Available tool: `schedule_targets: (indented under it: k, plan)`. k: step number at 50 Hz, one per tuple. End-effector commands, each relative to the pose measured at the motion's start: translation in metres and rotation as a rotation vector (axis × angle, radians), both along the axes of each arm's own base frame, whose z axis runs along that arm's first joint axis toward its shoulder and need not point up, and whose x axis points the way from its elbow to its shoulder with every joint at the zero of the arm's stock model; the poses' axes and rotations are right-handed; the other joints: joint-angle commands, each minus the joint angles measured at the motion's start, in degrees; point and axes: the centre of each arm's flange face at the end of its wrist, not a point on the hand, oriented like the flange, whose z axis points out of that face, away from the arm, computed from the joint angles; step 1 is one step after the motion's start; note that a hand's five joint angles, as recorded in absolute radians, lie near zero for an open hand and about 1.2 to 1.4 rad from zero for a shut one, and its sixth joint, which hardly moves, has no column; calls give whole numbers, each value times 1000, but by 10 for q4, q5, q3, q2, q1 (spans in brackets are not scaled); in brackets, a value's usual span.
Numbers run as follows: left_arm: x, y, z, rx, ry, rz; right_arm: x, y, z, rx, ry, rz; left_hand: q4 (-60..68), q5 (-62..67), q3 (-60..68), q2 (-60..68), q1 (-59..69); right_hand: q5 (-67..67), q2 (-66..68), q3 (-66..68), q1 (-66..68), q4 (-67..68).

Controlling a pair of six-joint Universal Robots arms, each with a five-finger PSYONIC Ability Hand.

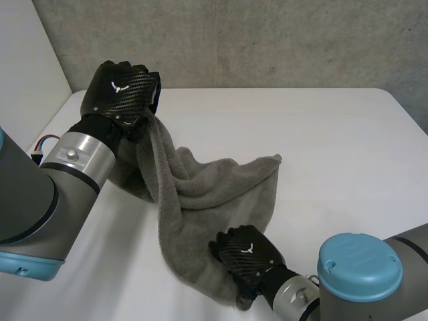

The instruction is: Fold the towel.

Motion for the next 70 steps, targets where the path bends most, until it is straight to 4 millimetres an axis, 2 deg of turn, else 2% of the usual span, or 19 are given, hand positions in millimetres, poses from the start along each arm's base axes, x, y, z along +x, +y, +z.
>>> schedule_targets:
  k: [1, 16, 22, 24, 27, 29, 30, 35, 41, 42, 43, 45, 46, 48, 52, 58, 62, 65, 70]
  plan:
    - [0, 0, 1, -4, 2, 0, 4, -5, 5, -20, -19, -2, 102, 118, 103, 103, 133, 19, 20, 16, 20, 16]
    - [0, 0, 1, -4, 2, 0, 13, -9, 13, -52, -47, 13, 102, 118, 103, 103, 133, 77, 77, 74, 77, 73]
    - [0, 0, 1, -3, 1, 0, 15, -8, 9, -42, -42, 18, 102, 118, 103, 103, 133, 201, 202, 198, 202, 197]
    - [0, 0, 1, -3, 1, 0, 15, -6, 7, -36, -39, 24, 102, 118, 103, 103, 133, 313, 314, 310, 314, 310]
    - [0, 0, 1, -3, 1, 0, 15, -5, 6, -32, -40, 31, 102, 118, 103, 103, 133, 376, 377, 373, 377, 372]
    - [0, 0, 1, -3, 3, 0, 16, -3, 7, -24, -49, 56, 102, 118, 103, 103, 133, 546, 547, 543, 547, 543]
    - [0, 0, 1, -3, 3, 0, 16, -3, 7, -24, -49, 56, 102, 118, 103, 103, 133, 547, 548, 544, 548, 543]
    - [0, 0, 1, -3, 1, 0, 17, -4, 13, -30, -64, 65, 102, 118, 103, 103, 133, 547, 548, 544, 548, 543]
    - [1, 2, -1, 8, -4, 1, 13, -10, 51, -111, -128, 42, 102, 118, 103, 103, 133, 547, 548, 544, 548, 543]
    - [3, 3, -3, 13, -9, 3, 8, -19, 64, -136, -143, 14, 102, 118, 103, 103, 133, 547, 548, 544, 548, 543]
    - [3, 3, -3, 13, -9, 3, 8, -19, 64, -136, -143, 14, 102, 118, 103, 103, 133, 547, 548, 544, 548, 543]
    - [7, 6, -7, 24, -20, 8, -17, -53, 99, -203, -158, -112, 102, 118, 103, 103, 133, 547, 548, 544, 548, 543]
    - [7, 6, -8, 24, -20, 8, -17, -53, 99, -203, -158, -112, 102, 118, 103, 103, 133, 547, 548, 544, 548, 543]
    - [9, 8, -8, 24, -25, 10, -51, -80, 136, -243, -159, -236, 102, 118, 103, 103, 133, 547, 548, 544, 548, 543]
    - [16, 19, -13, 58, -43, 13, -76, -98, 156, -250, -118, -296, 102, 118, 103, 103, 133, 547, 548, 544, 548, 543]
    - [22, 37, -34, 153, -96, 2, -104, -106, 158, -193, 34, -271, 102, 118, 103, 103, 133, 547, 548, 544, 548, 543]
    - [24, 42, -50, 215, -136, 0, -109, -103, 152, -176, 129, -231, 102, 118, 103, 103, 133, 547, 548, 544, 548, 543]
    - [24, 44, -79, 294, -229, -4, -112, -101, 145, -176, 227, -184, 102, 118, 103, 103, 133, 547, 548, 544, 548, 543]
    - [22, 34, -108, 317, -371, -8, -109, -118, 123, -114, 298, -149, 102, 118, 103, 103, 133, 547, 548, 544, 548, 543]
